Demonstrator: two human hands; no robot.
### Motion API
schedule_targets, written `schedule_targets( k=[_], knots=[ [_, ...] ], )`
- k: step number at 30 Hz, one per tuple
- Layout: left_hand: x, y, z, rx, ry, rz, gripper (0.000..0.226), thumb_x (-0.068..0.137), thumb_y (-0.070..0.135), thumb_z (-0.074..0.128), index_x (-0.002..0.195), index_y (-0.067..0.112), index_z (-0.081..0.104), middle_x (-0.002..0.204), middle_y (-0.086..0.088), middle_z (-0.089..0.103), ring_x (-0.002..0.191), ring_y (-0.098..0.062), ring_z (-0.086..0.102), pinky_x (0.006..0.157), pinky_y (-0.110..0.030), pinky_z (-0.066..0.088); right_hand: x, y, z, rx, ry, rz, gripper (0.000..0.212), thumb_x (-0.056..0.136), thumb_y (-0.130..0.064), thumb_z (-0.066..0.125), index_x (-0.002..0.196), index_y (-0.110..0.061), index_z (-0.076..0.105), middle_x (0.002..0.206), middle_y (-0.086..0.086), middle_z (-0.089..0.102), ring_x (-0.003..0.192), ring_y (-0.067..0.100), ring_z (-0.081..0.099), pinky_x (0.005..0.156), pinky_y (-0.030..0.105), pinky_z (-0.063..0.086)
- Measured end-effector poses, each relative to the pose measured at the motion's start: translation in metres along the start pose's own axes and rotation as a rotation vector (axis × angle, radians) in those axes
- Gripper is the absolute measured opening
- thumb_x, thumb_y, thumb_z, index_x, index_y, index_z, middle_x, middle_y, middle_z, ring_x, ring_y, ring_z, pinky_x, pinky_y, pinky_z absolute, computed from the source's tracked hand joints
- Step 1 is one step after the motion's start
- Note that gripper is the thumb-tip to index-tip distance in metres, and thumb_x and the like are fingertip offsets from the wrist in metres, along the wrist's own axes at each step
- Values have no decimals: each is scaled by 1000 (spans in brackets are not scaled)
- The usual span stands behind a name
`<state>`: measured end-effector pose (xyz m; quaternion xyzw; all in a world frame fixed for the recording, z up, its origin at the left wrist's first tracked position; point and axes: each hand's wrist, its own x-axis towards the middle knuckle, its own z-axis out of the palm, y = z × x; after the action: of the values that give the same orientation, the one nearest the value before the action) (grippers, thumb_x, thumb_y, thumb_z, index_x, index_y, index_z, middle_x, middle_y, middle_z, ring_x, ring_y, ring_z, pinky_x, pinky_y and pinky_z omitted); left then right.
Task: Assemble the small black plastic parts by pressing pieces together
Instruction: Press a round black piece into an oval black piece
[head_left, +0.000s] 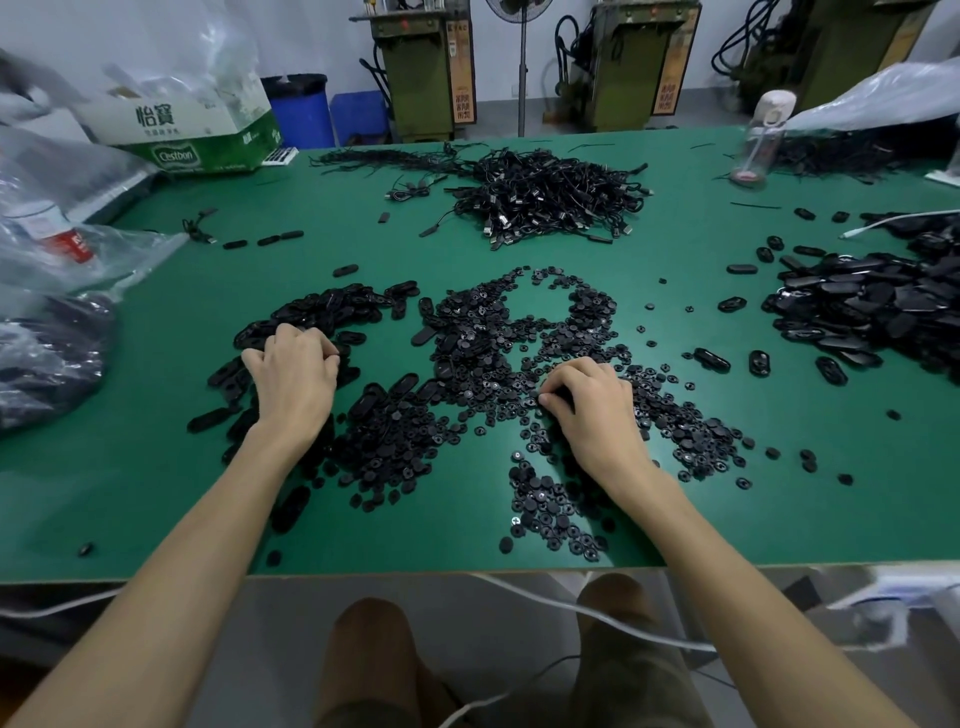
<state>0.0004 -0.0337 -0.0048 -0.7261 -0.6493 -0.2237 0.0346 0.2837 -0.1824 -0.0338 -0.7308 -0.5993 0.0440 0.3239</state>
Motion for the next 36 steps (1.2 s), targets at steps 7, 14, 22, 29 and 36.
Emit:
schedule_targets(
  k=[7,14,22,29,36],
  knots=[
    [-4,22,-13,-127,78,13,9,103,14,58,106,9,66,113,-12,64,105,-32,59,104,-49,33,-1,-2,1,-22,28,-19,17,103,-29,61,107,-18,73,116,-3,65,113,21,51,100,38,34],
    [-25,89,-23,-874,-235,-117,11,107,12,51,114,15,58,99,1,72,72,1,68,59,-13,49,-2,-2,3,-62,35,-63,22,100,-36,65,117,-24,73,118,-3,61,115,20,45,95,32,19],
    [-67,155,6,-1250,-400,-113,18,102,3,59,106,15,72,88,-5,75,67,-2,68,53,-18,46,-1,-2,2,-73,44,-85,16,95,-35,71,102,-22,76,109,-4,61,110,22,44,88,33,22],
    [-78,164,28,-1391,-430,-199,33,100,-6,57,125,12,71,87,-2,75,70,-5,66,69,-20,55,-4,-4,-1,-107,27,-92,14,101,-29,64,109,-21,73,108,-3,63,108,24,46,92,38,30],
    [-79,159,34,-1403,-314,-128,36,98,-7,60,130,9,68,93,-1,76,85,-14,75,74,-21,57,0,-1,0,-48,57,-44,15,100,-16,65,112,-22,72,111,-4,68,108,22,51,89,35,26]
  ],
)
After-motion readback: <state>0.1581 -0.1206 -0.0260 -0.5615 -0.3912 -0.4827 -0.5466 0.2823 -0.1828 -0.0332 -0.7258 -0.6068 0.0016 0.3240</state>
